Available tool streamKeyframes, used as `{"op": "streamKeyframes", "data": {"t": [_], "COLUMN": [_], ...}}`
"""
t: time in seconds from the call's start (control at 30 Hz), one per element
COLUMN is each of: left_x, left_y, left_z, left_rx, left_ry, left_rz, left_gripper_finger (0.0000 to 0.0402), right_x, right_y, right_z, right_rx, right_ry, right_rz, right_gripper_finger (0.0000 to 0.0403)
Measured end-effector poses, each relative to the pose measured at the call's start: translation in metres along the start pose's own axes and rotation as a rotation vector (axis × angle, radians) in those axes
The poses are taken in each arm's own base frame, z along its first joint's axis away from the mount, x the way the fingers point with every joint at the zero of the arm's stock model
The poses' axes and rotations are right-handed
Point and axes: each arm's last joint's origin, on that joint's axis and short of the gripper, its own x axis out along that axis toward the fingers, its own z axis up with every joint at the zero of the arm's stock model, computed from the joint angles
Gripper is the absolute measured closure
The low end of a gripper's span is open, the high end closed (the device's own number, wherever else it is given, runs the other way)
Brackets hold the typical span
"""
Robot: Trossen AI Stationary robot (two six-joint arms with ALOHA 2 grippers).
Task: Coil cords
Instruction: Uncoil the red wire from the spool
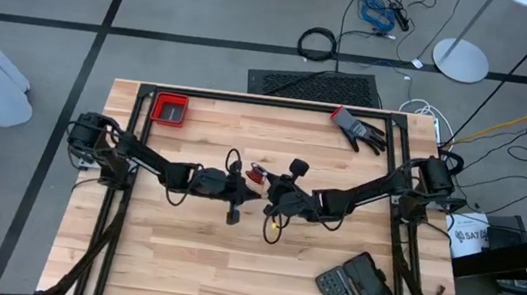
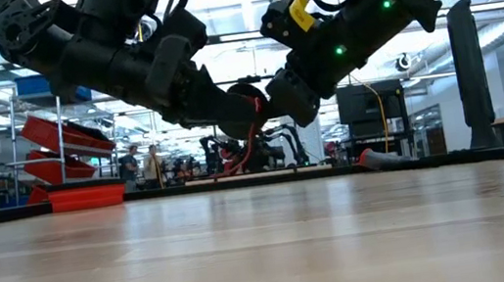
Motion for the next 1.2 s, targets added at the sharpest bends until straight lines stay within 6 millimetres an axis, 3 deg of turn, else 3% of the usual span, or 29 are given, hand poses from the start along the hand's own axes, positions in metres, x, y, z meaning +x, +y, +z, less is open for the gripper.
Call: {"op": "streamKeyframes", "data": {"t": [0.53, 0.83, 1.2], "left_x": [0.001, 0.001, 0.0], "left_y": [0.009, 0.01, 0.01], "left_z": [-0.006, -0.009, -0.011], "left_rx": [0.006, 0.01, 0.011], "left_ry": [0.067, 0.095, 0.114], "left_rz": [0.084, 0.09, 0.08], "left_gripper_finger": [0.0398, 0.0398, 0.0398], "right_x": [-0.002, -0.002, 0.004], "right_y": [-0.001, 0.0, -0.004], "right_z": [0.005, 0.003, -0.013], "right_rx": [0.049, -0.007, -0.056], "right_ry": [-0.024, -0.02, 0.116], "right_rz": [0.022, 0.066, 0.141], "right_gripper_finger": [0.0403, 0.0403, 0.0403]}}
